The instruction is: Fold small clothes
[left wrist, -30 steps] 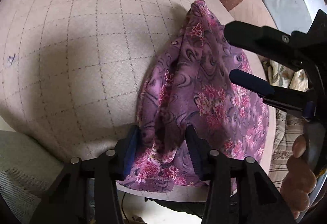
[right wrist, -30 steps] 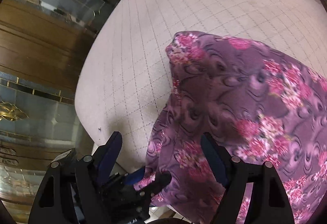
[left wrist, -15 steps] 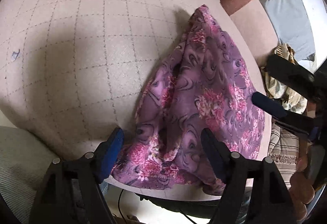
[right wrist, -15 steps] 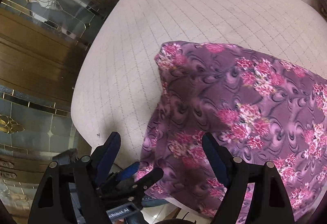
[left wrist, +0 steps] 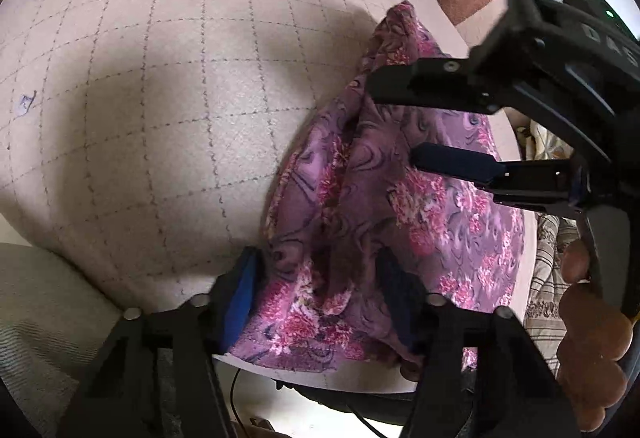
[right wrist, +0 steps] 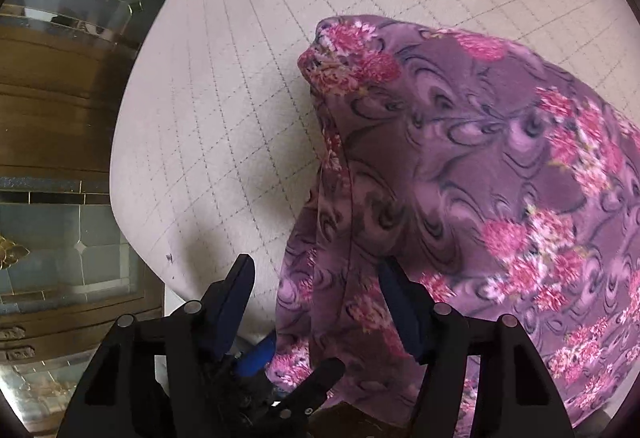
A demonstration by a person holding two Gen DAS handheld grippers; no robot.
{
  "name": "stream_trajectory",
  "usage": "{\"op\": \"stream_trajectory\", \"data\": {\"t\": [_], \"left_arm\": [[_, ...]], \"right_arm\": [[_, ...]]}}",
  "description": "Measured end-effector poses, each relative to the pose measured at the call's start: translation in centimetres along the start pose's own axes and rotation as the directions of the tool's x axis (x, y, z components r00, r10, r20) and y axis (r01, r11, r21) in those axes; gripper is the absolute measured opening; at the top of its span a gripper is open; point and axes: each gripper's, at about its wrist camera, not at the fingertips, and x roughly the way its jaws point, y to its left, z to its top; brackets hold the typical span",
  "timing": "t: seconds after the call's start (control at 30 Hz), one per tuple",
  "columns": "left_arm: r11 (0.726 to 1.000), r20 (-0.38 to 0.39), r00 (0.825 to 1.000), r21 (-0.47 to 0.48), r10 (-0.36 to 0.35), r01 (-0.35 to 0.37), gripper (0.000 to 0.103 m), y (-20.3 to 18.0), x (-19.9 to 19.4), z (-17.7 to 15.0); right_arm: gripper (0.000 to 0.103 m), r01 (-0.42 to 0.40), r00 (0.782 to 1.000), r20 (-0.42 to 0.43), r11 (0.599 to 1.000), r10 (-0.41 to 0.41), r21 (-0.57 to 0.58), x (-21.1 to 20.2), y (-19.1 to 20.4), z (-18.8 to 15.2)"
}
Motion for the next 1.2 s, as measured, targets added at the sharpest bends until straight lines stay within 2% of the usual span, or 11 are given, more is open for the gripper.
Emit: {"op": "stream_trajectory", "data": {"t": [0.03,0.07,0.1,0.4,0.53,0.6,0.8,0.93,1.0,1.1,1.2], "left_arm": [[1.0,0.003,1.0,0.003,-0.001,0.001,0.037,0.0,0.0,0.0],[0.999,-0.007,1.0,0.01,-0.031,0.031,0.013,-0.1,0.1,0.0],[0.998,-0.024,0.998,0.013,-0.062,0.062,0.01,-0.2,0.2,0.0],[0.986,0.132,0.99,0.166,-0.052,0.03,0.008,-3.4,-2.5,-1.2],[0.977,0.174,0.984,0.215,-0.039,0.0,0.007,-4.6,-3.0,-1.9],[0.968,0.197,0.98,0.251,-0.041,-0.01,0.007,-5.4,-3.5,-2.6],[0.914,0.22,0.974,0.403,-0.054,-0.04,0.007,-9.7,-5.6,-6.0],[0.849,0.237,0.97,0.523,-0.06,-0.075,0.007,-14.9,-7.5,-8.7],[0.797,0.251,0.965,0.596,-0.074,-0.093,0.007,-18.7,-8.2,-10.5],[0.707,0.249,0.965,0.697,-0.082,-0.119,0.007,-24.0,-7.7,-13.6],[0.636,0.211,0.975,0.762,-0.065,-0.122,0.007,-28.5,-4.8,-15.9]], "right_arm": [[0.07,0.007,1.0,-0.008,1.0,-0.007,0.001,0.3,0.1,0.2],[0.07,0.018,1.0,-0.013,1.0,-0.018,0.006,0.6,0.0,0.5],[0.071,0.021,1.0,-0.02,1.0,-0.021,0.008,0.8,0.0,0.7],[0.071,0.084,0.994,-0.063,0.995,-0.088,-0.055,2.9,1.6,0.5],[0.039,0.17,0.985,-0.017,0.98,-0.172,-0.099,2.8,1.9,0.1],[0.02,0.141,0.99,0.003,0.986,-0.141,-0.091,1.9,1.4,-0.3],[0.016,-0.029,0.98,0.191,0.994,0.048,-0.102,-4.5,-1.4,-4.7],[0.015,-0.197,0.915,0.34,0.976,0.216,-0.09,-9.9,-5.9,-9.2],[0.015,-0.267,0.869,0.408,0.96,0.279,-0.089,-12.6,-8.4,-11.1],[0.015,-0.369,0.768,0.526,0.924,0.365,-0.103,-17.2,-13.8,-14.7],[0.015,-0.431,0.708,0.588,0.899,0.392,-0.08,-19.0,-19.2,-17.0]]}}
